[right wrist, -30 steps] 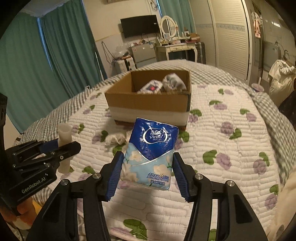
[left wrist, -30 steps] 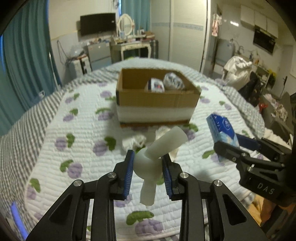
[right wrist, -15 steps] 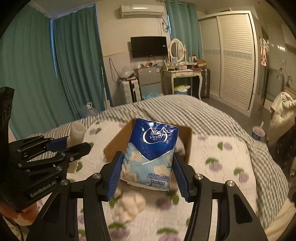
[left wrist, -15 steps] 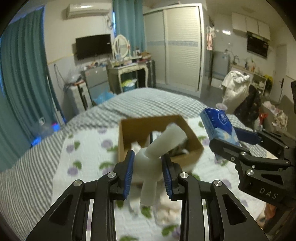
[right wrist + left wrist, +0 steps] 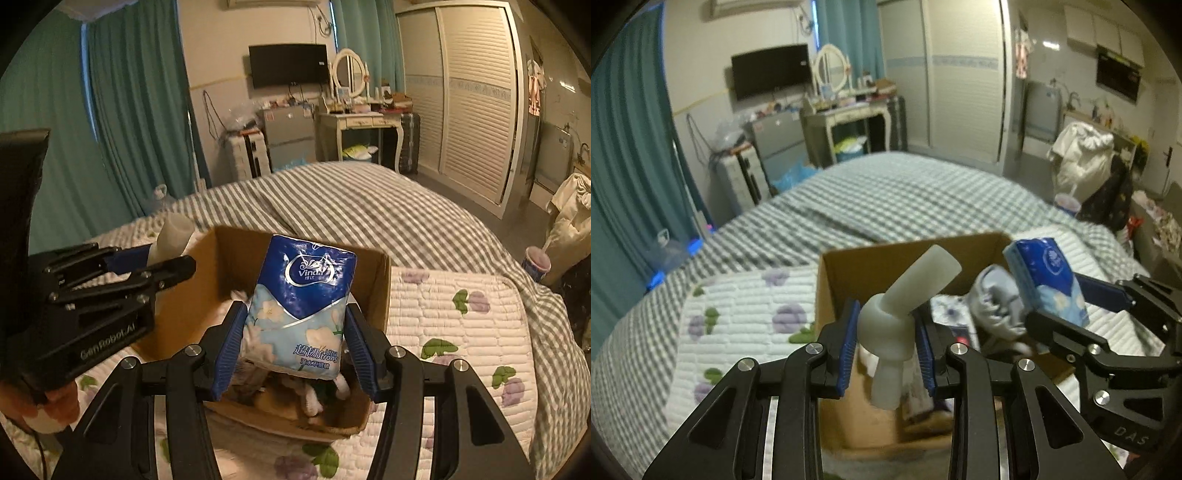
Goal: Organize soft objects
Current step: 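Carry the tube and tissue pack over the box and open both tools inside it, then grasp the cream lace cloth with the right tool while the left tool grasps the white mask bundle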
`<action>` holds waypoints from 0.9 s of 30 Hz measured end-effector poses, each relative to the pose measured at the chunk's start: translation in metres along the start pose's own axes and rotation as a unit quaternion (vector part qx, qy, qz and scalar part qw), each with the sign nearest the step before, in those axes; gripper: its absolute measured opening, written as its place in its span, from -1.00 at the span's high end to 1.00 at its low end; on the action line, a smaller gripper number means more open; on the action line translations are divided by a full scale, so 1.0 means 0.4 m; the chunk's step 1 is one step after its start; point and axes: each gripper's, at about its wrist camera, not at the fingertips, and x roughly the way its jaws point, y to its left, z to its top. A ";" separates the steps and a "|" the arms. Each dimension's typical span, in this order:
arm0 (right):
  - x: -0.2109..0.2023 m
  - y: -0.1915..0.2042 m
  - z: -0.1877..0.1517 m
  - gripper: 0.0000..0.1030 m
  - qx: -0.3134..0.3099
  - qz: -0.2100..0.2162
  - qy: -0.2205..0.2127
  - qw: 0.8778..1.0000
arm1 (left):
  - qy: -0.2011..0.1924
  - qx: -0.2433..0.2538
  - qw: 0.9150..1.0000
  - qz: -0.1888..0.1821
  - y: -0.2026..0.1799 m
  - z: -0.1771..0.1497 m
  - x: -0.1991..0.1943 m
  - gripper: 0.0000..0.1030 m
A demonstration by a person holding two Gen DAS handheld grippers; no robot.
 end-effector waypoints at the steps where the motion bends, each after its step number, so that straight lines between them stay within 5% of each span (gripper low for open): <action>1: 0.013 -0.004 -0.005 -0.04 0.000 -0.001 0.004 1.000 | 0.004 0.002 1.000 0.000 0.000 -0.003 0.017 0.44; 9: 0.046 -0.023 -0.013 -0.13 0.012 0.000 0.003 1.000 | 0.007 0.010 1.000 -0.020 -0.006 -0.005 0.042 0.30; 12: 0.027 -0.025 -0.005 -0.43 0.016 -0.008 -0.002 1.000 | 0.003 0.016 1.000 -0.007 -0.013 -0.006 0.027 -0.39; 15: -0.024 -0.031 0.004 -0.44 0.024 -0.011 -0.014 1.000 | -0.014 0.010 1.000 -0.001 -0.008 0.003 -0.024 -0.44; 24: -0.310 0.011 0.052 -0.54 0.013 -0.030 -0.069 0.997 | -0.089 -0.007 0.996 0.015 0.004 0.042 -0.330 -0.45; 27: -0.411 0.047 0.060 -0.54 0.002 -0.047 -0.076 0.996 | -0.122 -0.010 0.992 0.029 0.001 0.039 -0.454 -0.67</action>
